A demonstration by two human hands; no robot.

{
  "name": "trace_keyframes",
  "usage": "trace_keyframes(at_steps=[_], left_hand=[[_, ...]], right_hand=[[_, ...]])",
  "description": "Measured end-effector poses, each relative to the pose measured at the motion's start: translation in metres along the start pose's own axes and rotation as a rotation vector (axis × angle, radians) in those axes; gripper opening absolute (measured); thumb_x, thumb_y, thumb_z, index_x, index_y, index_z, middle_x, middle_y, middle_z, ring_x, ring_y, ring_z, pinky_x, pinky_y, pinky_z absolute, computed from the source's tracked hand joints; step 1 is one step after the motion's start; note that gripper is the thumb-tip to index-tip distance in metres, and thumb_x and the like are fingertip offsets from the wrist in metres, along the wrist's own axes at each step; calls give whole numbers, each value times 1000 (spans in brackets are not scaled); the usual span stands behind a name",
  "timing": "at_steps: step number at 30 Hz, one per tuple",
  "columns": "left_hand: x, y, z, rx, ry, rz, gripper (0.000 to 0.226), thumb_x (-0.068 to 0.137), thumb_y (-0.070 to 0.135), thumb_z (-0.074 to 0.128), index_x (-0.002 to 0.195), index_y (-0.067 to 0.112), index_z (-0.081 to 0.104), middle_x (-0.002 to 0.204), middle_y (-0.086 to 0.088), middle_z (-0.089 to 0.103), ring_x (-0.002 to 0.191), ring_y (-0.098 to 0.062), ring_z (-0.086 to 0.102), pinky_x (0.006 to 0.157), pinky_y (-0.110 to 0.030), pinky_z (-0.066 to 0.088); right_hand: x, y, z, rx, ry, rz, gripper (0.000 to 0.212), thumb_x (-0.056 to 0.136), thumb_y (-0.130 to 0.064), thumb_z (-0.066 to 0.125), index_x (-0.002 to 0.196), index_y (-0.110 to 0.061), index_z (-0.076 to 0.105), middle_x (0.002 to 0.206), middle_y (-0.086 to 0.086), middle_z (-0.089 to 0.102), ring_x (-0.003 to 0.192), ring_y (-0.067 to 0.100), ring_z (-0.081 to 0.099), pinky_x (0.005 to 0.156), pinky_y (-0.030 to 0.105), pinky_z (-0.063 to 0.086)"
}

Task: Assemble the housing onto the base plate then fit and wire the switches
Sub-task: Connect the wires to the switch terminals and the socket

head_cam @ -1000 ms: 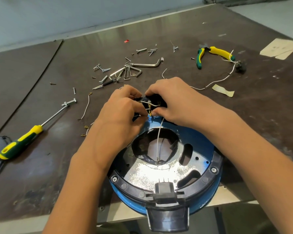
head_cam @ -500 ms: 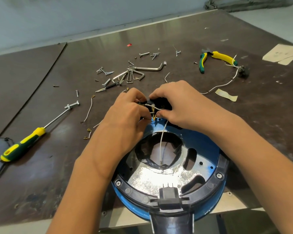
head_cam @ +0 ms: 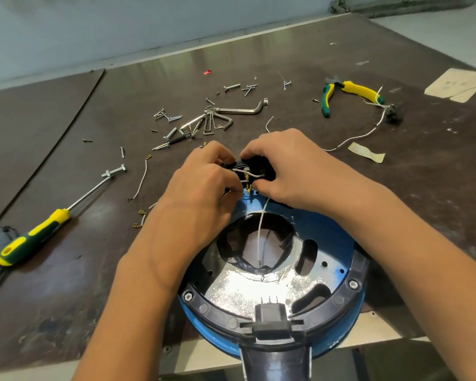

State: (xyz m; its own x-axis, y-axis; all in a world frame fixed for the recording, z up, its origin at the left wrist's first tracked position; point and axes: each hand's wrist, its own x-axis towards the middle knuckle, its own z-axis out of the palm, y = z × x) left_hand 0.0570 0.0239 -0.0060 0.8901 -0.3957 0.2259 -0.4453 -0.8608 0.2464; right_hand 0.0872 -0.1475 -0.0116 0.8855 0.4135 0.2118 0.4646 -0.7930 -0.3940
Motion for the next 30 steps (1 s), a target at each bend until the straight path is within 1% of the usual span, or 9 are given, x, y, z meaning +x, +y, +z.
trace_keyframes(at_steps=[4, 7, 13, 16, 19, 22, 24, 27, 30], left_hand=[[1, -2, 3, 1, 20, 13, 10, 85, 11, 72, 87, 16, 80, 120, -6, 57, 108, -27, 56, 82, -47, 50], [2, -2, 4, 11, 24, 4, 10, 85, 11, 72, 88, 16, 81, 121, -5, 58, 109, -26, 56, 83, -46, 49], [7, -2, 3, 39, 17, -21, 9, 84, 12, 74, 90, 15, 81, 125, -4, 61, 111, -27, 58, 87, -45, 49], [8, -1, 2, 11, 41, -94, 2, 79, 11, 79, 78, 10, 77, 121, 0, 64, 103, -24, 62, 87, -42, 51], [8, -1, 0, -44, 113, -134, 24, 71, 12, 86, 68, 13, 62, 104, -2, 65, 93, -24, 63, 81, -44, 52], [7, 0, 0, -73, 148, -162, 42, 67, 15, 88, 66, 22, 48, 97, -4, 66, 91, -24, 63, 79, -45, 53], [5, -1, 1, -123, 171, -196, 46, 66, 16, 89, 72, 27, 45, 95, 0, 67, 90, -21, 65, 79, -43, 55], [3, -4, 2, -244, 190, -245, 59, 65, 14, 90, 96, 23, 41, 95, 6, 68, 89, -10, 67, 82, -35, 57], [4, -7, 5, -261, 136, -257, 72, 69, 13, 89, 119, 27, 39, 101, 13, 67, 93, -6, 65, 86, -23, 50]], right_hand=[[-1, -3, -1, 0, -24, 7, 42, 79, -23, 74, 120, -18, 67, 107, 2, 66, 97, 21, 61, 82, 37, 54], [-1, -3, 0, -20, -12, 2, 38, 82, -23, 72, 119, -17, 67, 108, 3, 66, 99, 21, 61, 85, 40, 53], [-1, -2, 1, -14, 4, 10, 36, 83, -20, 72, 119, -17, 67, 112, 3, 65, 104, 22, 60, 89, 40, 52], [-1, -2, 1, 5, 6, 20, 38, 84, -20, 73, 121, -17, 67, 114, 3, 66, 105, 21, 61, 90, 39, 53], [-1, -1, 1, 22, 8, 29, 42, 84, -19, 74, 125, -17, 65, 118, 3, 66, 107, 20, 61, 92, 37, 53], [-1, -1, 1, 36, 12, 34, 45, 85, -19, 75, 128, -18, 63, 121, 2, 65, 112, 19, 60, 94, 33, 52], [-1, -1, 1, 41, 14, 37, 46, 85, -20, 75, 129, -18, 62, 122, 1, 65, 113, 18, 60, 94, 32, 51], [0, -1, 1, 49, 21, 45, 45, 84, -19, 75, 128, -20, 63, 121, 1, 65, 111, 18, 60, 93, 33, 52], [0, 0, 2, 50, 29, 54, 44, 84, -19, 75, 127, -21, 64, 120, 1, 66, 109, 18, 61, 91, 34, 53]])
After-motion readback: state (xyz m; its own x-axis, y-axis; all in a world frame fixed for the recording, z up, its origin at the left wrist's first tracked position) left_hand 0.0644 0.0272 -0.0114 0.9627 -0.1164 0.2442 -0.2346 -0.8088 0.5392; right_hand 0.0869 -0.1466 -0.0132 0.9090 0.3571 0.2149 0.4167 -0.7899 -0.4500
